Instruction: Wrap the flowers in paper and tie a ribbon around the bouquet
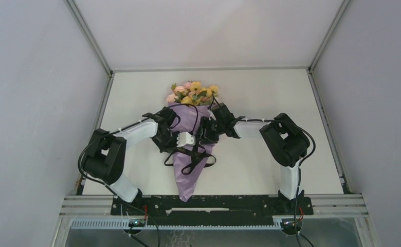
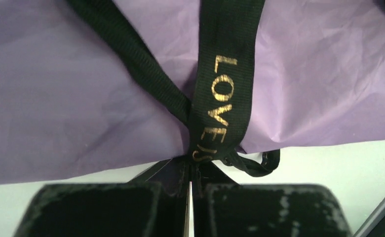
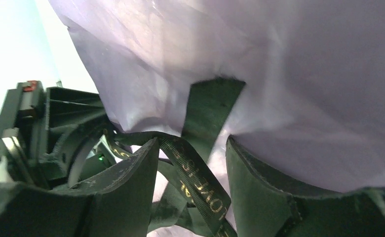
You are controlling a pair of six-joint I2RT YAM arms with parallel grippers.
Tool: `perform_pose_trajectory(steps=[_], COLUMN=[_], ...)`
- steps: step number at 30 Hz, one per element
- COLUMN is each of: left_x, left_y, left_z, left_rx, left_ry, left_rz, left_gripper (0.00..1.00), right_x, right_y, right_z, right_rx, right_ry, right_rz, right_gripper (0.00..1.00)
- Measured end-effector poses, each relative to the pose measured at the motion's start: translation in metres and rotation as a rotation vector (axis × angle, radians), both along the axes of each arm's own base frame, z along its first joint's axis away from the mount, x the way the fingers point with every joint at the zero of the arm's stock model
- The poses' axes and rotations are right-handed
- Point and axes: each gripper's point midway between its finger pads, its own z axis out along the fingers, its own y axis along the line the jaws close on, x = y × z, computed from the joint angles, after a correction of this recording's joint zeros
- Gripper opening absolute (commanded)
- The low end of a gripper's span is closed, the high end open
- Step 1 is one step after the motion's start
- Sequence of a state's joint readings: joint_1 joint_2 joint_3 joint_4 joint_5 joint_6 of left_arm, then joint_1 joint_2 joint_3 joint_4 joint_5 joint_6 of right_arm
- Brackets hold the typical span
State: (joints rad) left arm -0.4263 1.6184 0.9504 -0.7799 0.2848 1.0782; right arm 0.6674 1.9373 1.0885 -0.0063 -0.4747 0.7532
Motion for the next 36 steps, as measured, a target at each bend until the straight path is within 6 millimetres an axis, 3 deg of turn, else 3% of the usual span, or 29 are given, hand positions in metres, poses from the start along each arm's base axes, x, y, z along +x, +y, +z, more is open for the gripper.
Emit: perform_pose_trajectory(steps=[8, 28, 31, 34, 36], left_x=[0.002, 0.002, 0.002, 0.002, 0.002], left_y=[-0.008, -0.008, -0.008, -0.008, -0.008], left_z=[-0.006, -0.006, -0.007, -0.007, -0.007], left_rx=[0.036, 0.043, 0.043, 0.043, 0.043], left_ry=[-0.010, -0.013, -0.012, -0.011, -0.011], left_rz=[-0.022, -0.023, -0.023, -0.023, -0.023], left_gripper=[0.00, 0.00, 0.00, 0.00, 0.00], right_x=[0.007, 0.036, 0.035, 0.034, 0.035], right_y=[0.021, 0.040, 0.042, 0.042, 0.042], right_z=[0.003, 0.026, 0.020, 0.014, 0.015], right_rx=[0.122, 0.258, 0.257, 0.252, 0.255], right_ry=[0.024, -0.008, 0.006, 0.016, 0.014], right_rz=[-0.002, -0.115, -0.115, -0.117, -0.116], right_gripper=[0.54, 0.35, 0.24, 0.02, 0.00])
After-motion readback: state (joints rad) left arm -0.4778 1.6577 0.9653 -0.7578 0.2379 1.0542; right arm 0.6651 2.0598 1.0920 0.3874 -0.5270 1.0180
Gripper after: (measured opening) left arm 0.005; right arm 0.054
